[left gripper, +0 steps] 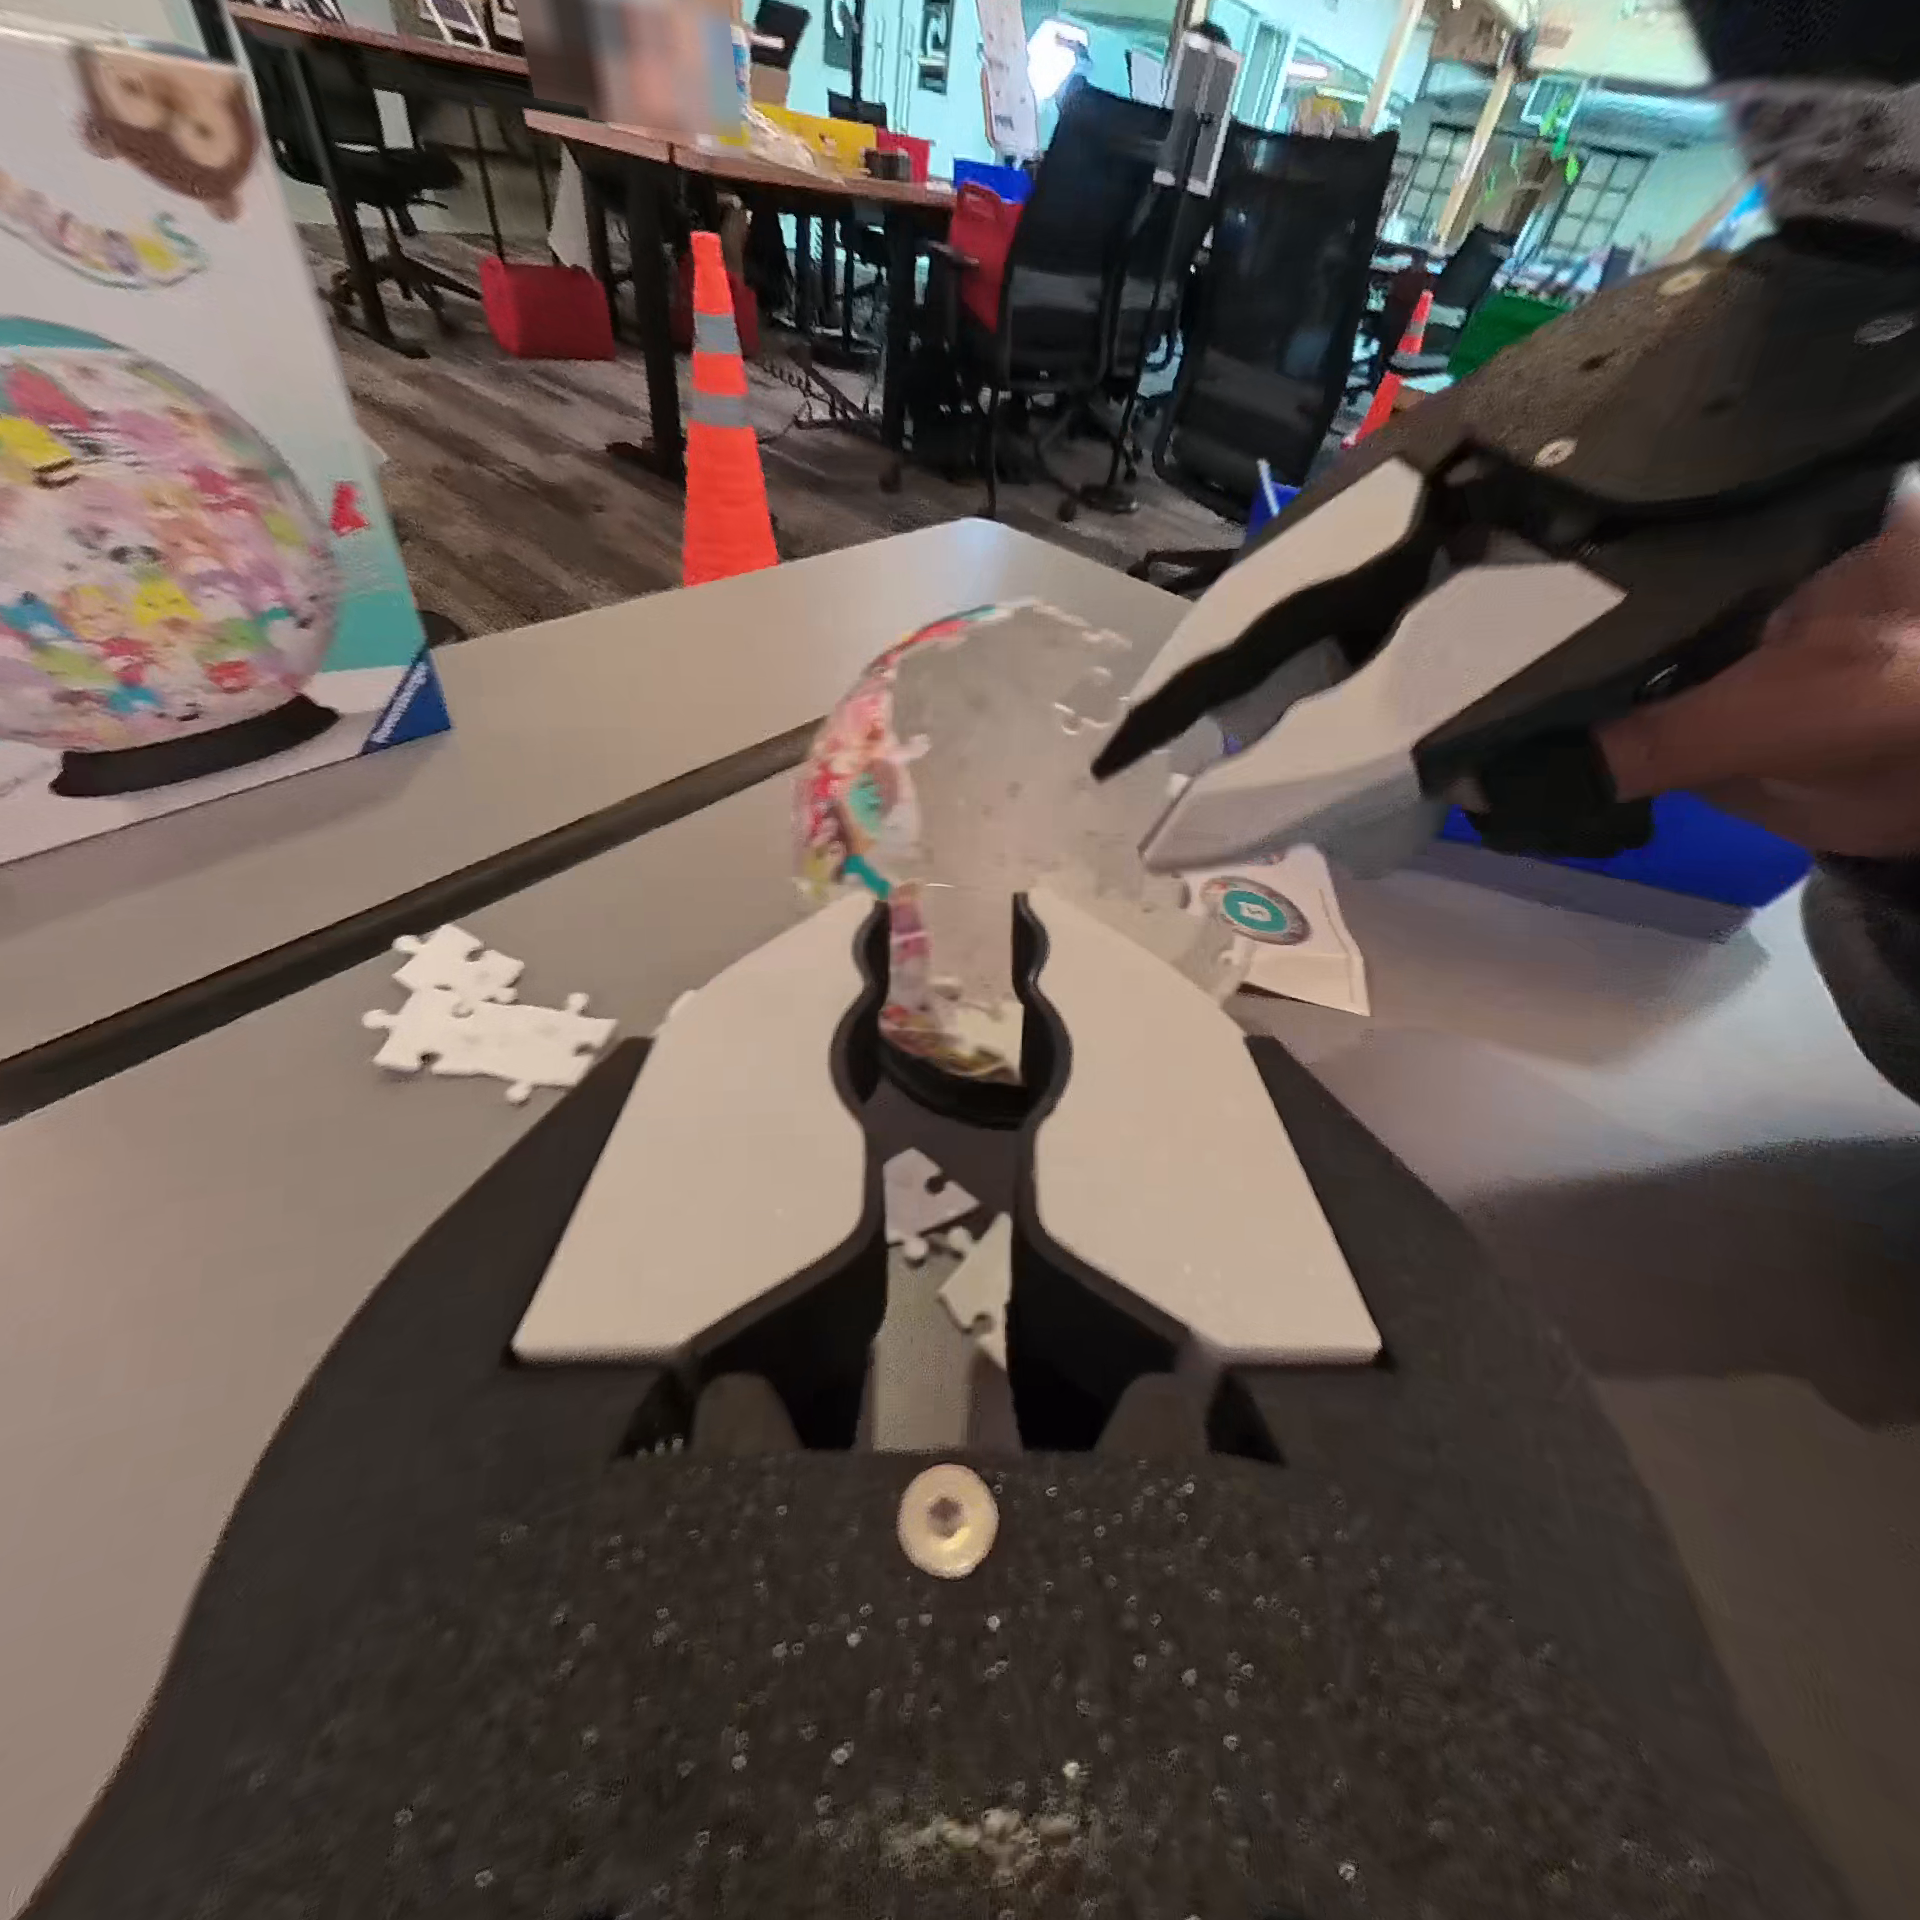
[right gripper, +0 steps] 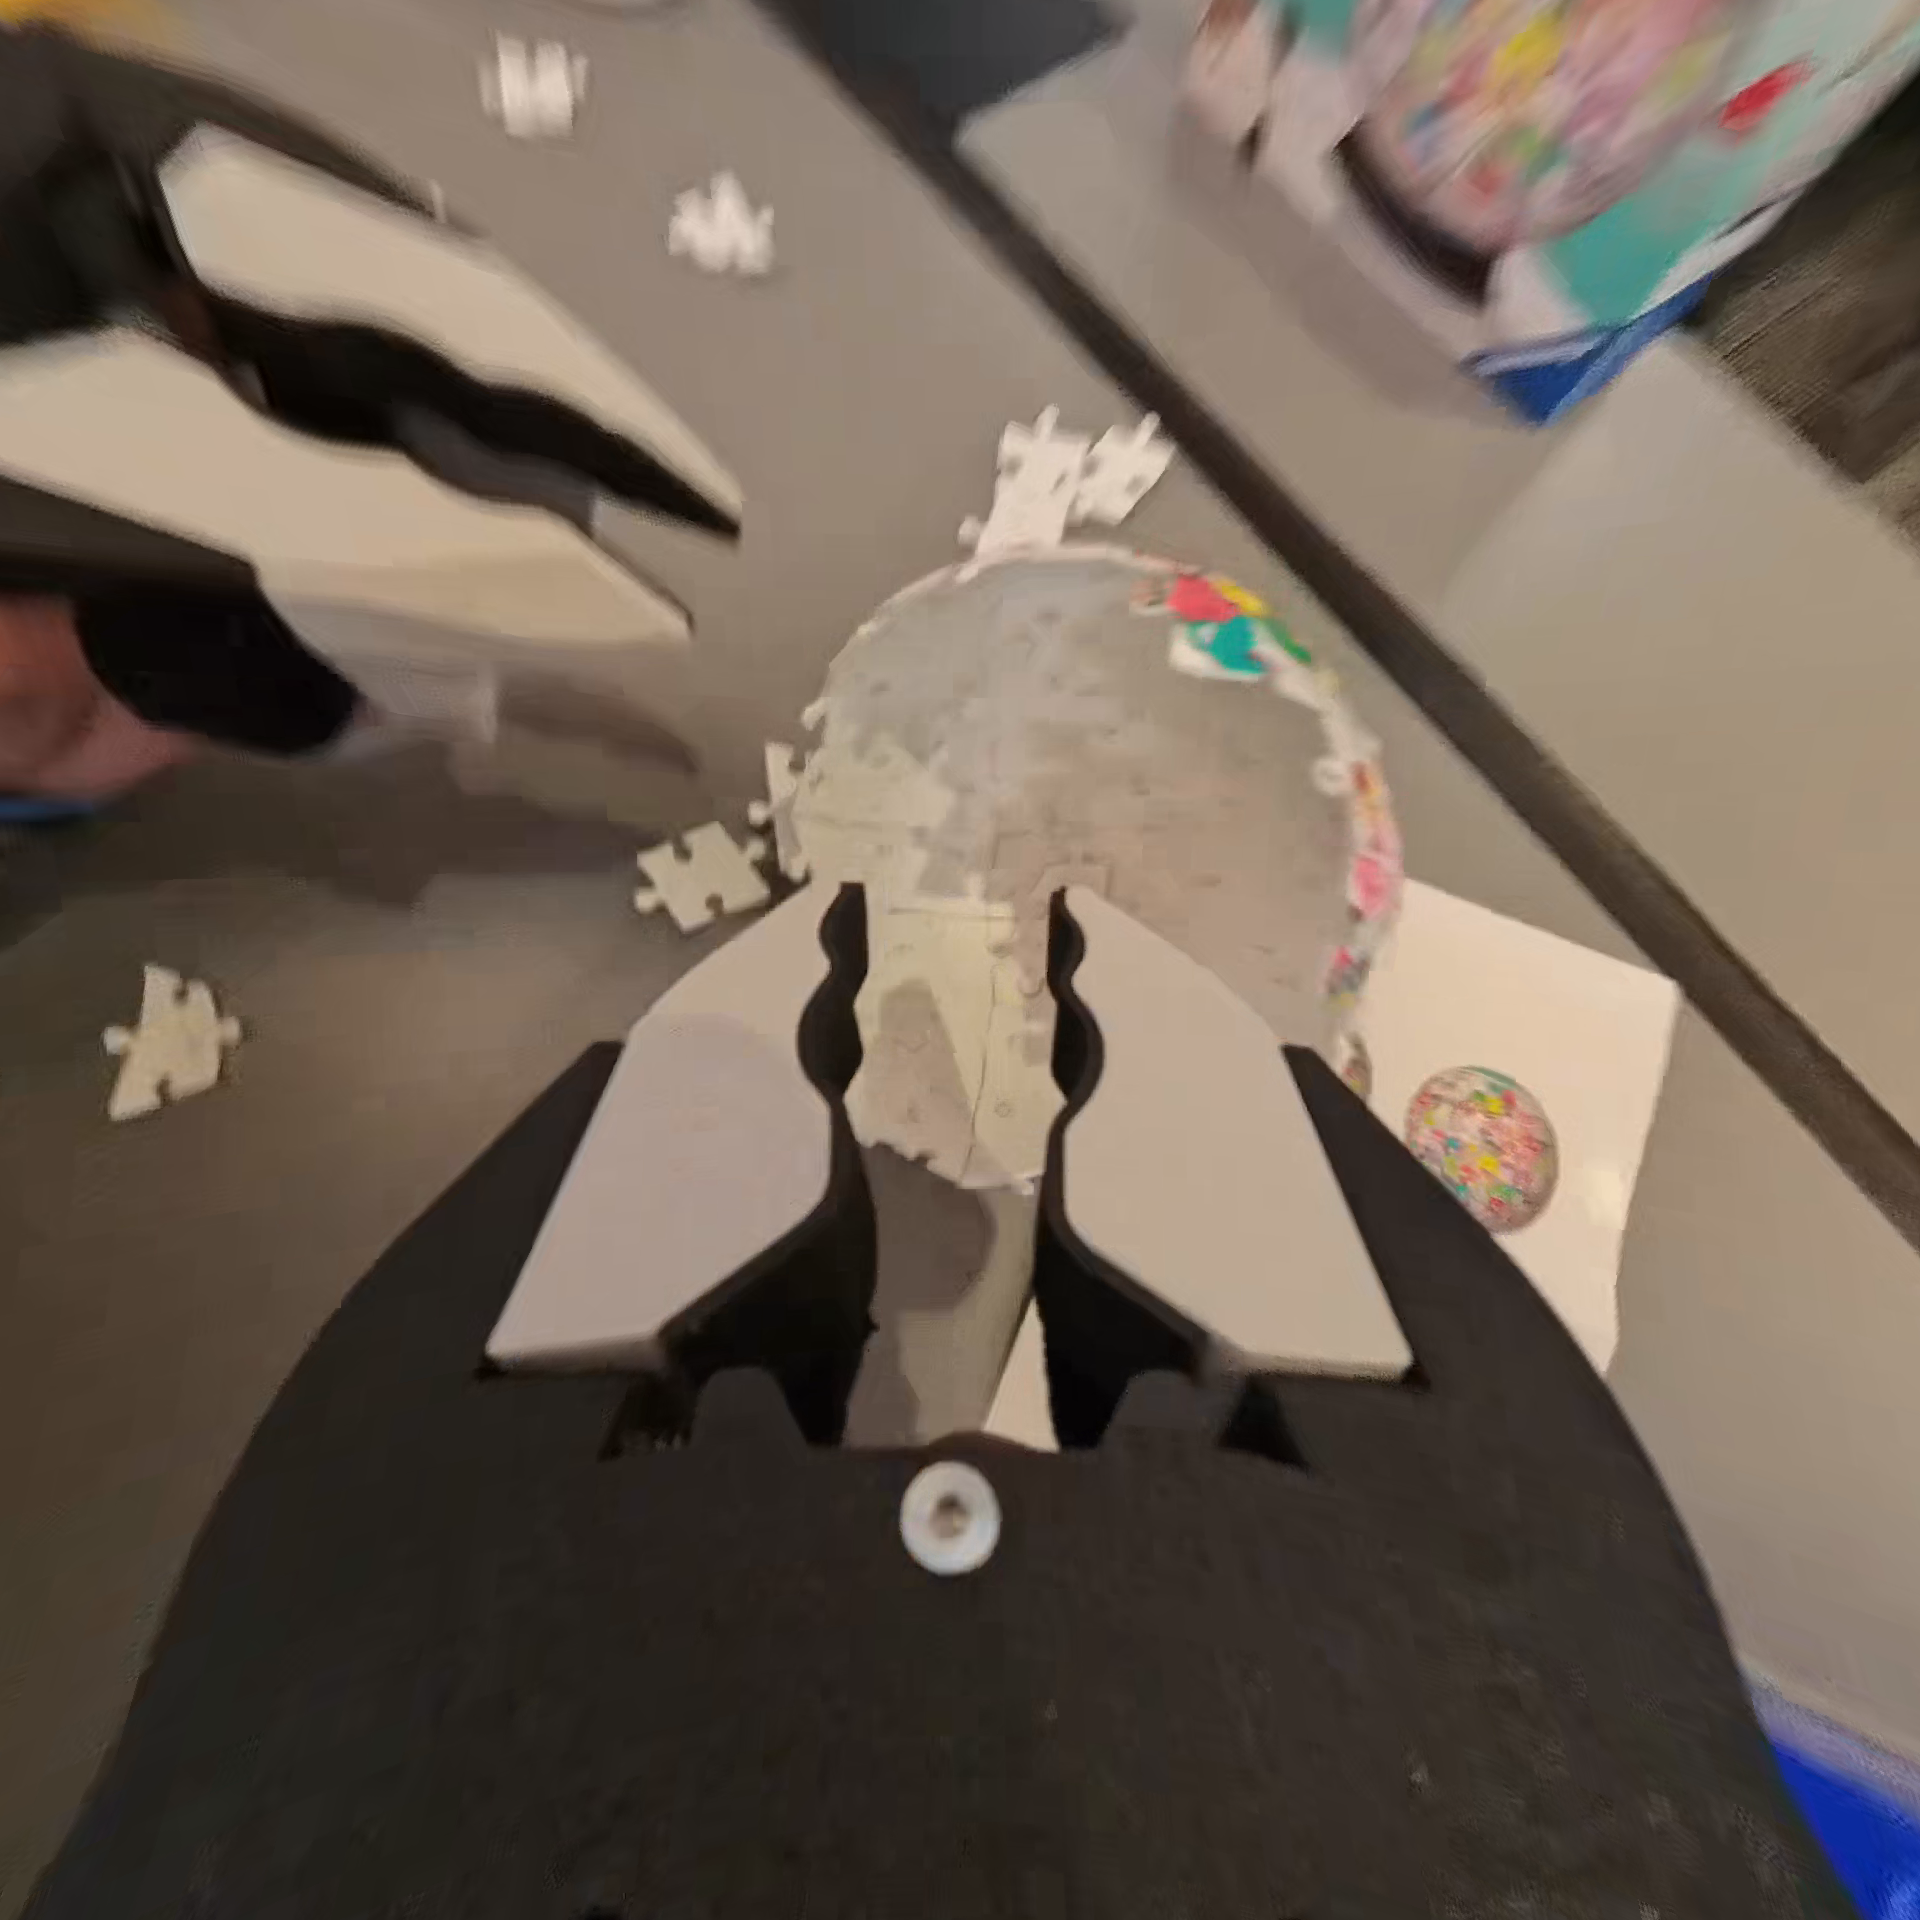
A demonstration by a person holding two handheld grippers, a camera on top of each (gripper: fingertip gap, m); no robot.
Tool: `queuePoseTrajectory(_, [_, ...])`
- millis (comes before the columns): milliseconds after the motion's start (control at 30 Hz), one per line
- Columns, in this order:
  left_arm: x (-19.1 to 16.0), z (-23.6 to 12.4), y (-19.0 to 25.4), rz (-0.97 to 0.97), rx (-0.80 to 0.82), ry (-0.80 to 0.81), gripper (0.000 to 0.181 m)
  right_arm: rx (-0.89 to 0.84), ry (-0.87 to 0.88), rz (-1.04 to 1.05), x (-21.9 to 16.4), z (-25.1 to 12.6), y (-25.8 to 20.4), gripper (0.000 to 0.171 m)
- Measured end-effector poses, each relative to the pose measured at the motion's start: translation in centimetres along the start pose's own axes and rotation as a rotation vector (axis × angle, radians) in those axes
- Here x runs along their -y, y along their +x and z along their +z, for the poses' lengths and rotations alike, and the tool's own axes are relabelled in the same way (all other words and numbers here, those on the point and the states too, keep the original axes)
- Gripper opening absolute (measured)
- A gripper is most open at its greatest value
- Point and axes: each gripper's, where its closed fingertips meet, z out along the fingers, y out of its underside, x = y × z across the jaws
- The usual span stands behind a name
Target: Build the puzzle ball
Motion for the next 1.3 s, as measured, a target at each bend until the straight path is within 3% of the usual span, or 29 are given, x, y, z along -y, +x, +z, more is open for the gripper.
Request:
queuePoseTrajectory(167, [-1.0,0.0,-1.1,-0.081,-0.014,-0.003,0.022,-0.081,-0.283,-0.222,-1.9,3.3,1.8,0.027])
queuePoseTrajectory(400, [-1.5,0.4,-0.5,-0.028,-0.008,-0.029,0.021,-0.15,-0.396,-0.19,-3.3,4.6,2.9,0.028])
queuePoseTrajectory(600, [-2.0,0.6,-0.2,-0.039,-0.017,-0.055,0.021,-0.2,-0.293,-0.151,-2.8,1.3,1.2,0.029])
queuePoseTrajectory(867, [-2.3,0.8,0.4,-0.014,-0.014,-0.071,0.021,-0.323,0.212,0.006,-2.5,-2.7,-2.4,0.025])
queuePoseTrajectory(967, [-2.1,0.7,0.6,0.008,-0.009,-0.062,0.02,-0.408,0.226,0.011,-3.0,-2.1,-2.7,0.022])
queuePoseTrajectory(1100, [-1.8,0.6,1.3,0.031,-0.034,-0.046,0.019,-0.414,0.234,-0.007,-3.1,-1.7,-3.4,0.006])
queuePoseTrajectory(1233, [-1.7,0.8,2.9,0.083,-0.081,-0.046,0.0,-0.475,0.232,-0.02,-3.2,-2.0,-2.9,0.003])
queuePoseTrajectory(1300, [-2.2,1.4,3.6,0.095,-0.087,-0.079,0.0,-0.509,0.239,-0.033,-3.1,-2.4,-2.5,0.0])
